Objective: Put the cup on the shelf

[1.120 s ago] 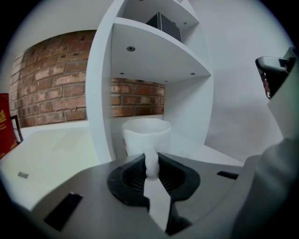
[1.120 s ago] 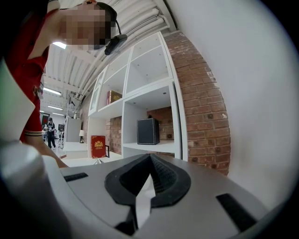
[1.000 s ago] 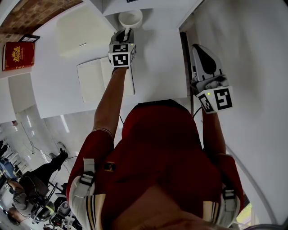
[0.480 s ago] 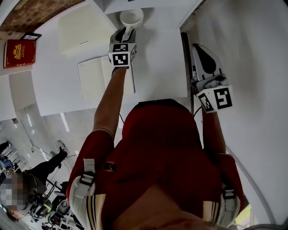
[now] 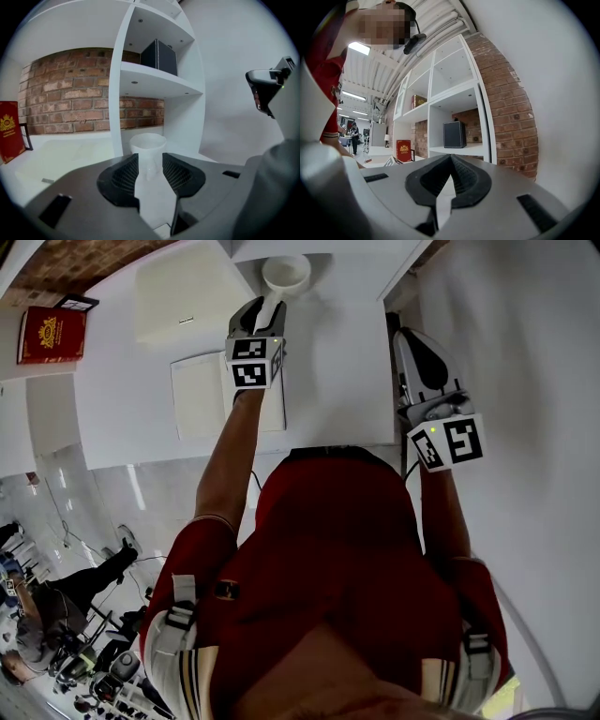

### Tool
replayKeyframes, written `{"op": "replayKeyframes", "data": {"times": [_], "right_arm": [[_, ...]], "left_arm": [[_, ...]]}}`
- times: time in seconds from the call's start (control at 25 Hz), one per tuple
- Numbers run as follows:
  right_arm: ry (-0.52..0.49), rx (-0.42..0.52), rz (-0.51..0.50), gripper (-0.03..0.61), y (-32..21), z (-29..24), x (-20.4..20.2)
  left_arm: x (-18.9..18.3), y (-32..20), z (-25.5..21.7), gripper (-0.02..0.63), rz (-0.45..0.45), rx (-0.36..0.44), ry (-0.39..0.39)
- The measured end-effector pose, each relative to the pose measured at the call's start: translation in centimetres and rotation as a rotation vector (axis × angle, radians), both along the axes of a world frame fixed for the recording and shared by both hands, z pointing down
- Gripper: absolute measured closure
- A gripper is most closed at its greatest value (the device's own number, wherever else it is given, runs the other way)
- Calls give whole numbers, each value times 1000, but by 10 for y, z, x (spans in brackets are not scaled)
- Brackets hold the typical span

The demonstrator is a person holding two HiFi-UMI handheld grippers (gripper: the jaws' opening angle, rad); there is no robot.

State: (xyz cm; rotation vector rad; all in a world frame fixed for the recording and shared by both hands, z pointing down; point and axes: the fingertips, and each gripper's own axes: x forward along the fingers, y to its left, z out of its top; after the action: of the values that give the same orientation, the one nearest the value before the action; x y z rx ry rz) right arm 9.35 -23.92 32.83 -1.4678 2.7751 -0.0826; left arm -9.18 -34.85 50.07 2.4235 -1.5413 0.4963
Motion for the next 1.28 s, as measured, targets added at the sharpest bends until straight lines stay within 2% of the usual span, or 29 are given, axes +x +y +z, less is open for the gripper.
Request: {"op": "replayKeyframes", "data": {"times": [0.4,0.68,0.88,1.08,1.28], "right_arm": [[-31,31,-33,581,11,-9,-12],[-59,55,-54,581,24,-18,-23],[-76,65,-64,581,36,-22,-28],[-93,76,-79,581,47,-28,-33],[-105,77,-99,581,58,-30,-39]], "left_arm": [[6,47,-70,474,41,130,84],[19,89,-132,484,129,245,202],[25,119,-157,497,168,294,244],[26,147,-181,562,183,352,267],[28,166,-191,606,201,371,274]]}}
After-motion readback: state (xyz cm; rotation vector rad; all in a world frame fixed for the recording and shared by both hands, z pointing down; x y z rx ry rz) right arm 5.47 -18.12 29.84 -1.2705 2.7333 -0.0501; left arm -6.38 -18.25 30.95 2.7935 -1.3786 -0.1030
